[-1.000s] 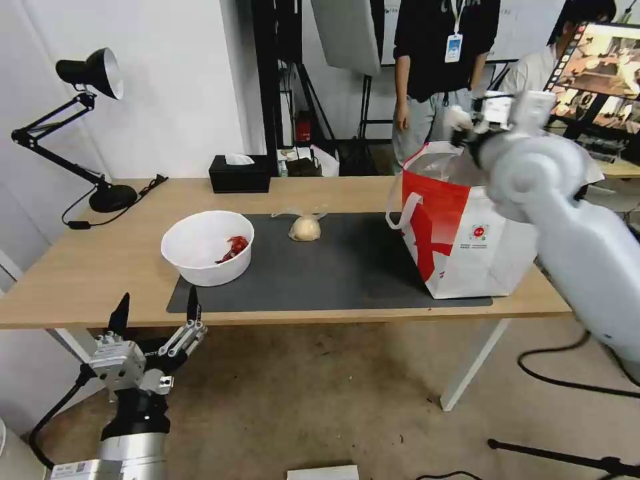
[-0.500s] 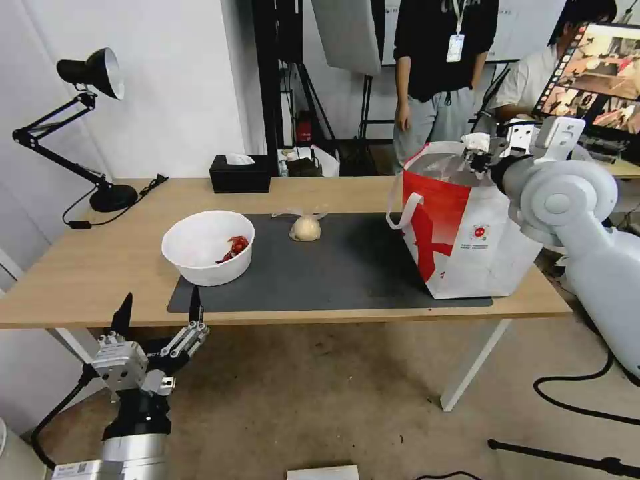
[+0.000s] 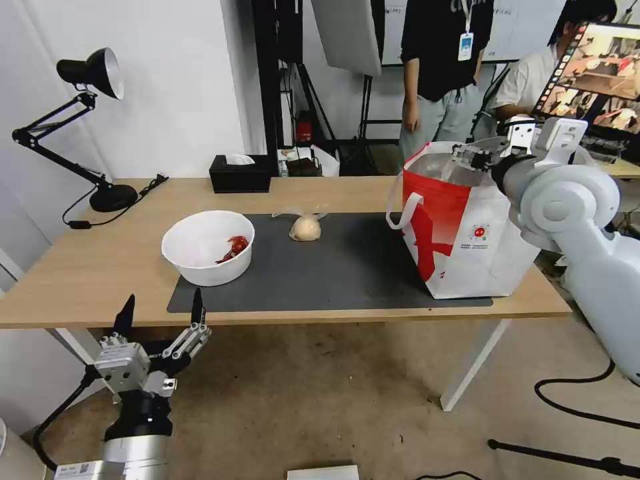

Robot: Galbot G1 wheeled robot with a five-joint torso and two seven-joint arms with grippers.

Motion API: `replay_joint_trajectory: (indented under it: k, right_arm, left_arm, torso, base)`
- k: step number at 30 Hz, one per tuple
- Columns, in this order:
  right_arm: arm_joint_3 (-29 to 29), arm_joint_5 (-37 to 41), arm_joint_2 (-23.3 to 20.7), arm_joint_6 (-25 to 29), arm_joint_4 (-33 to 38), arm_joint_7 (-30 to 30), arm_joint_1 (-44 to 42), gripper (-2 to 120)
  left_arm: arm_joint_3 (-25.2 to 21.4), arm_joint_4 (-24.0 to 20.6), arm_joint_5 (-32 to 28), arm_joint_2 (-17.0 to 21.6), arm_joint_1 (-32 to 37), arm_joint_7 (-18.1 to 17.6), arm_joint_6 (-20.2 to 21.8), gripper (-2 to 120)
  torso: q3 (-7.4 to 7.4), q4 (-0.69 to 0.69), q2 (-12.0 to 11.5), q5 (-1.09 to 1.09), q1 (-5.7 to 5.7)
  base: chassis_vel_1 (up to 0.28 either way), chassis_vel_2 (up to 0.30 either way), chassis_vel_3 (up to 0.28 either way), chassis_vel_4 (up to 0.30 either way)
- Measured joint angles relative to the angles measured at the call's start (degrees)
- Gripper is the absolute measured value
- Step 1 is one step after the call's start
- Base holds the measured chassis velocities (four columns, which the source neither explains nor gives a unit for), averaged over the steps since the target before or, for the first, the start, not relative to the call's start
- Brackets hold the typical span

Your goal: Pick up the trash from the table and place it into the takeout bag.

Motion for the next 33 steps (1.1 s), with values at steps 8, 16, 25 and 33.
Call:
replay_joint_trajectory:
  k: [8, 16, 25, 33]
  right_arm:
    - [3.17, -5.69, -4.53, 7.13, 9.79, -14.9, -8.53, 100]
    - [7.46, -14.54, -6.75, 16.37, 18.59, -20.95, -27.37, 100]
    - [19.69, -34.71, 0.85, 29.21, 21.79, -30.75, -56.25, 100]
    - [25.19, -48.21, 12.41, 41.01, 21.47, -35.49, -74.39, 100]
  left_arm:
    - [0.38, 0.0, 0.02, -0.18, 0.03, -0.01, -0.04, 100]
    - [0.08, 0.0, -0.2, -0.36, 0.02, -0.35, -0.03, 100]
    - [0.35, 0.0, -0.34, -0.58, -0.13, -0.59, 0.65, 100]
    - [0.28, 0.0, -0.21, -0.64, -0.21, -0.7, 0.98, 100]
  torso:
    - [0.0, 0.0, 0.0, -0.01, 0.0]
    - [0.0, 0.0, 0.0, 0.0, 0.0]
    - [-0.01, -0.01, 0.0, 0.0, -0.01]
    - [-0.01, -0.01, 0.01, 0.0, -0.01]
  base:
    - [0.0, 0.0, 0.0, 0.0]
    - [0.0, 0.0, 0.0, 0.0]
    - [0.0, 0.0, 0.0, 0.0]
    - [0.0, 0.0, 0.0, 0.0]
